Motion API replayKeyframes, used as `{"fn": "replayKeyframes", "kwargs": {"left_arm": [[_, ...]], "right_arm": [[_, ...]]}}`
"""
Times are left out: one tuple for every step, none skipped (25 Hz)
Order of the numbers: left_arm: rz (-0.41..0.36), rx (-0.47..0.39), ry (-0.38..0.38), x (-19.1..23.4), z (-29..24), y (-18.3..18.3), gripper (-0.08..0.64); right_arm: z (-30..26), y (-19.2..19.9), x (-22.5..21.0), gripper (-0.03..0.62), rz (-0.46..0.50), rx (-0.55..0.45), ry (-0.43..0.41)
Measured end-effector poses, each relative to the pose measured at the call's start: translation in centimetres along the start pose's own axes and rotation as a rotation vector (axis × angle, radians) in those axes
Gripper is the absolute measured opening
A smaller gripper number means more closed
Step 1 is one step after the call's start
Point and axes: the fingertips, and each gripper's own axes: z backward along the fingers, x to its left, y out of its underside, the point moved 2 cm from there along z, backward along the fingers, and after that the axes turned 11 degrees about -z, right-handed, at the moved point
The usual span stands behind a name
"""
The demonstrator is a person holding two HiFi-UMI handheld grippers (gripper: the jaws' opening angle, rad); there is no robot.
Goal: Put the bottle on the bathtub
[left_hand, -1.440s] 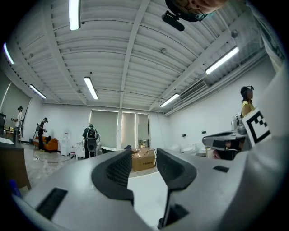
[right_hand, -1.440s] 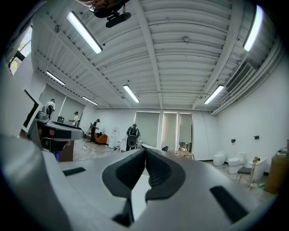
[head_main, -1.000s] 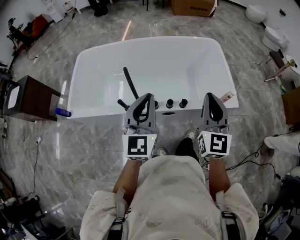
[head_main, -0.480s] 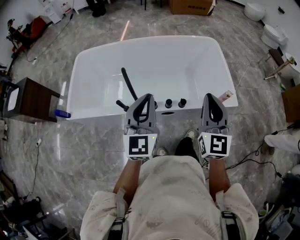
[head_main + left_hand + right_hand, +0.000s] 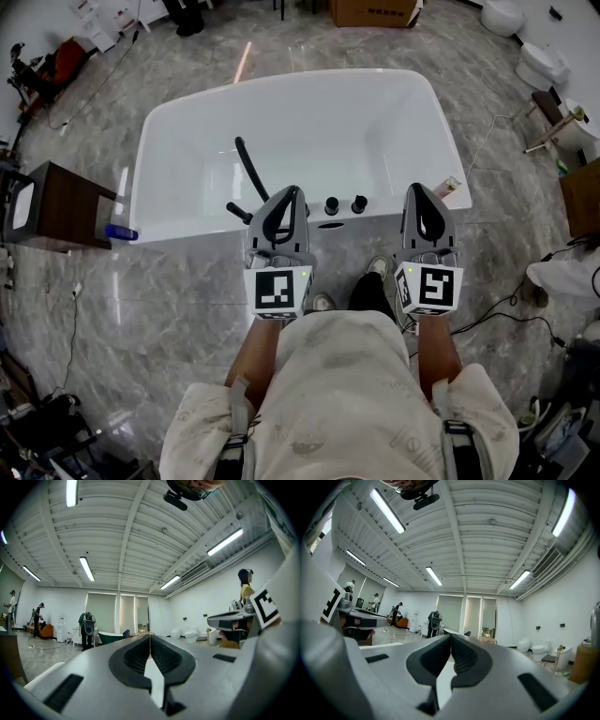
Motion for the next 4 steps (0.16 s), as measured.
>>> {"fn": "replayKeyframes", "kwargs": {"left_arm": [[0.001,0.0,0.002,-0.07,-0.07,-0.02,0.006],[0.001,-0.001,0.004,-0.14,-0.15,-0.06,0.006],[0.002,-0.002,0.006,-0.23,-0.24,-0.1,0.005],[0.002,-0.003,0.008,-0.31,-0.34,-0.14,0.006]], "right_arm": [[0.01,-0.04,-0.08,-0.009,0.003,0.001,0.001],[0.02,-0.09,-0.16,-0.009,0.006,0.002,0.002],[0.03,-0.13,-0.24,-0.009,0.009,0.002,0.002],[0.03,-0.17,-0.32,-0.009,0.013,0.002,0.002]]}}
